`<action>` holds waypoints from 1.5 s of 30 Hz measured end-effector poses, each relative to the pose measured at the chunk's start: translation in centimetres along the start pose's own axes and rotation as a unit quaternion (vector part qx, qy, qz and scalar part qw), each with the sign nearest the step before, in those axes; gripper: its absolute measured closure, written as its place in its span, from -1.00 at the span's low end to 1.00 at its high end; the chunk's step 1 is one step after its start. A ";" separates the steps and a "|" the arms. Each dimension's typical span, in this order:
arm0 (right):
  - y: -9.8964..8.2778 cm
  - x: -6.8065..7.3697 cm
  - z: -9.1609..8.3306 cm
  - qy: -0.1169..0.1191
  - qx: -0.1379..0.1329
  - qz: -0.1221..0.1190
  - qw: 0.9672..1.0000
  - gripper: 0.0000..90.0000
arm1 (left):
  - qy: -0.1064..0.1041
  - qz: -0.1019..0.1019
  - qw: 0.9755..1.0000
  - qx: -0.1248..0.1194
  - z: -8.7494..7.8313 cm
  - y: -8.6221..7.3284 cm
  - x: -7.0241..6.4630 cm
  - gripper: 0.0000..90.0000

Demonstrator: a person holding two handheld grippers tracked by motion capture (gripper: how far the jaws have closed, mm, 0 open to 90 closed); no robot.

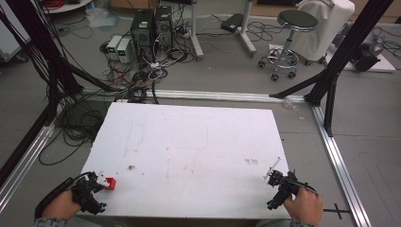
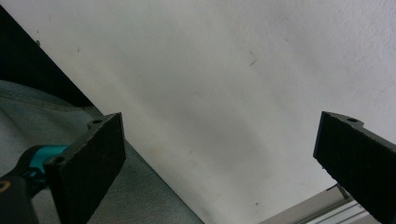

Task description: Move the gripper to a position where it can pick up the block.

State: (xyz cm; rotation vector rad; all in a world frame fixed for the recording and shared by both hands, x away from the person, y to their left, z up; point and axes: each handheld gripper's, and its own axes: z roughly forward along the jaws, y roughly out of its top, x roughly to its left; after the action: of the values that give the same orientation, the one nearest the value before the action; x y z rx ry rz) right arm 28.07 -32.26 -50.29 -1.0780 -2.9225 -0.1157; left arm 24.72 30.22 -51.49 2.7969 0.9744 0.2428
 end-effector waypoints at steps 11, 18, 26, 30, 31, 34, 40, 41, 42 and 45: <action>0.0 0.0 -0.1 -0.007 -0.001 0.004 1.000 -0.96 | -0.003 0.001 1.000 0.001 0.0 0.0 -0.1 -0.56; -0.2 -0.1 -0.1 -0.005 -0.002 0.003 1.000 -0.96 | -0.004 0.002 1.000 0.002 0.0 0.1 -0.1 -0.56; -0.3 -0.2 -0.1 -0.002 -0.014 0.005 1.000 -0.96 | -0.006 0.003 1.000 0.002 0.0 0.0 0.0 -0.56; -0.3 -0.2 0.0 -0.001 -0.013 0.005 1.000 -0.96 | -0.004 0.002 1.000 0.003 -0.1 0.0 0.0 -0.56; -0.3 -0.2 0.0 -0.002 -0.012 0.005 1.000 -0.96 | -0.005 0.003 1.000 0.003 0.0 0.0 0.0 -0.56; -0.2 -0.2 0.0 -0.002 -0.011 0.000 1.000 -0.96 | -0.007 0.005 1.000 0.003 0.0 0.0 0.1 -0.56; -0.2 0.0 0.1 0.000 -0.012 0.003 1.000 -0.96 | -0.016 0.008 1.000 0.012 0.0 0.2 0.1 -0.56; -0.3 0.0 0.1 -0.002 -0.012 0.002 1.000 -0.96 | -0.014 0.009 1.000 0.014 -0.1 0.2 0.2 -0.56; -0.3 0.0 0.0 0.000 -0.011 0.000 1.000 -0.96 | -0.013 0.011 1.000 0.015 -0.2 0.2 0.3 -0.56; -0.4 0.1 -0.1 -0.002 -0.012 0.003 1.000 -0.96 | -0.012 0.022 0.999 0.020 -0.3 0.3 0.6 -0.56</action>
State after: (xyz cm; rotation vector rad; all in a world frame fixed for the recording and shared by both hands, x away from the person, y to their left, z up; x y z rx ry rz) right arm 27.78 -32.51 -50.26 -1.0903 -2.9284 -0.1505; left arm 25.27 30.42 -51.11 2.8530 0.9223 0.1984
